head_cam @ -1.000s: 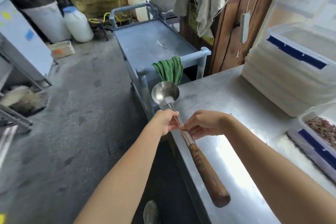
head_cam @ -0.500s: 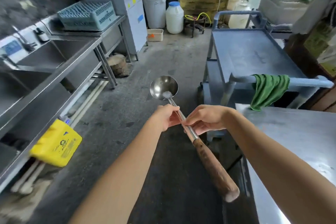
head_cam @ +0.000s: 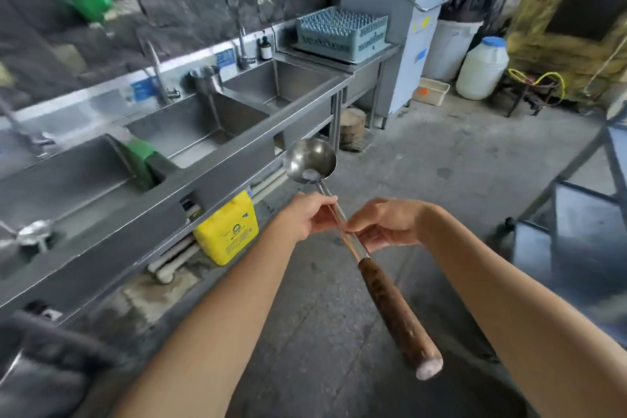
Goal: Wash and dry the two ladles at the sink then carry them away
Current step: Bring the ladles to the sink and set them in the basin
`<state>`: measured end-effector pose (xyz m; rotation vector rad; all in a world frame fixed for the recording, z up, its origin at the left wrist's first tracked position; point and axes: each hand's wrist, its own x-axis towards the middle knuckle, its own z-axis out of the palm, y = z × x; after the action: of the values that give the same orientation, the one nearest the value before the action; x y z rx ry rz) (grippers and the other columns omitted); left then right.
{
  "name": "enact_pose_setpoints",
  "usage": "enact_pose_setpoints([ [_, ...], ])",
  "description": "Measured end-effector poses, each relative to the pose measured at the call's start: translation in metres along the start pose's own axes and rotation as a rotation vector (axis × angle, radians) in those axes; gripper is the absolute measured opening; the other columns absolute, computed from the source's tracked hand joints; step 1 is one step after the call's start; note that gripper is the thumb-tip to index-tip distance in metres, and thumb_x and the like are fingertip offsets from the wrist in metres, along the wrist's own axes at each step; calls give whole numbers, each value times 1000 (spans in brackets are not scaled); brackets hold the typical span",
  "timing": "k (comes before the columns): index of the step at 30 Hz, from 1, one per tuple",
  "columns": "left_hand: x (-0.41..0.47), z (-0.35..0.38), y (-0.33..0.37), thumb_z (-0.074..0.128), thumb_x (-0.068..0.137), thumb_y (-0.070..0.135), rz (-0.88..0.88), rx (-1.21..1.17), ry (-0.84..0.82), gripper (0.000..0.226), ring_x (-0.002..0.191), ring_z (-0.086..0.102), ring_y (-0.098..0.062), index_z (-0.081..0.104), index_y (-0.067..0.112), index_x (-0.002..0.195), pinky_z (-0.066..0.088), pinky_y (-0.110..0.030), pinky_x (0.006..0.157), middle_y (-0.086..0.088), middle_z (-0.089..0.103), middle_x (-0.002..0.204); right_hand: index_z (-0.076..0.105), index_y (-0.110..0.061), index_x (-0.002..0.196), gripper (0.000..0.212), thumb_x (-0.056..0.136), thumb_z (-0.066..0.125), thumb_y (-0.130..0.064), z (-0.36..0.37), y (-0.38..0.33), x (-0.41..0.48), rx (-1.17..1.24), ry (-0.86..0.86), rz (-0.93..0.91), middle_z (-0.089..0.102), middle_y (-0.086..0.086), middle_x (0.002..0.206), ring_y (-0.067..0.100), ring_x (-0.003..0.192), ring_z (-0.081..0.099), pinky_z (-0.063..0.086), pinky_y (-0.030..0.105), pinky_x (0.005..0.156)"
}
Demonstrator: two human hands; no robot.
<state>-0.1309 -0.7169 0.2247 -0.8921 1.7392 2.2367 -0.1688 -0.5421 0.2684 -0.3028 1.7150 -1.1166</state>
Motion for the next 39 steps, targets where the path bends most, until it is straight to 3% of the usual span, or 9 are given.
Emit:
enact_pose_setpoints([
  [3,-1,-64,18,62,93,2,40,-54,44,20,39,61,-12,60,5,73,61,-35,51,-3,61,45,68,-4,88,14,100,60,-5,36,-42,42,-32,-55,-15,72,2,70,7,59,70,57,19,58],
  [5,-3,-109,28,62,93,1,66,-74,73,20,40,62,-12,60,5,73,60,-32,48,-3,62,46,67,-6,84,19,100,58,-4,62,-68,71,-59,-98,-31,71,-3,63,4,54,68,55,16,55],
  [13,9,-269,40,68,89,3,65,-208,248,7,62,69,-22,66,4,82,61,-41,79,-9,69,65,70,-7,89,18,101,57,-6,156,-145,191,-175,-317,-33,72,4,80,9,69,71,57,20,65],
  [19,26,-364,46,69,89,8,15,-331,421,10,63,70,-19,68,3,98,58,-27,55,-10,70,81,72,-4,90,14,99,62,-7,214,-196,285,-247,-493,-26,73,8,82,15,74,74,60,24,68],
  [23,44,-421,63,63,92,4,13,-393,544,10,45,66,-14,67,5,83,52,-22,42,-3,69,56,72,-6,89,13,99,63,-10,247,-234,358,-310,-572,-17,73,6,80,13,72,73,61,29,78],
  [27,61,-472,78,63,91,3,11,-449,645,8,61,69,-18,70,6,90,55,-26,51,-6,72,72,73,-6,91,8,97,67,-9,278,-269,419,-336,-620,-6,74,5,78,15,74,72,59,35,88],
  [32,80,-529,94,62,91,-1,48,-556,736,16,72,66,-19,66,-4,106,59,-26,53,-13,67,93,72,-2,94,6,96,66,0,320,-309,476,-336,-661,-19,76,4,73,12,65,74,60,25,62],
  [36,85,-576,93,59,93,-2,54,-572,716,29,92,68,-23,63,-7,120,61,-27,74,-16,69,109,72,0,102,8,96,66,1,357,-321,518,-360,-719,3,79,5,81,14,76,77,62,29,77],
  [39,89,-614,85,59,91,-6,55,-579,764,29,90,67,-24,64,-7,119,59,-28,75,-17,67,106,72,5,106,12,96,65,3,389,-326,545,-377,-716,9,78,12,94,17,80,77,62,28,73],
])
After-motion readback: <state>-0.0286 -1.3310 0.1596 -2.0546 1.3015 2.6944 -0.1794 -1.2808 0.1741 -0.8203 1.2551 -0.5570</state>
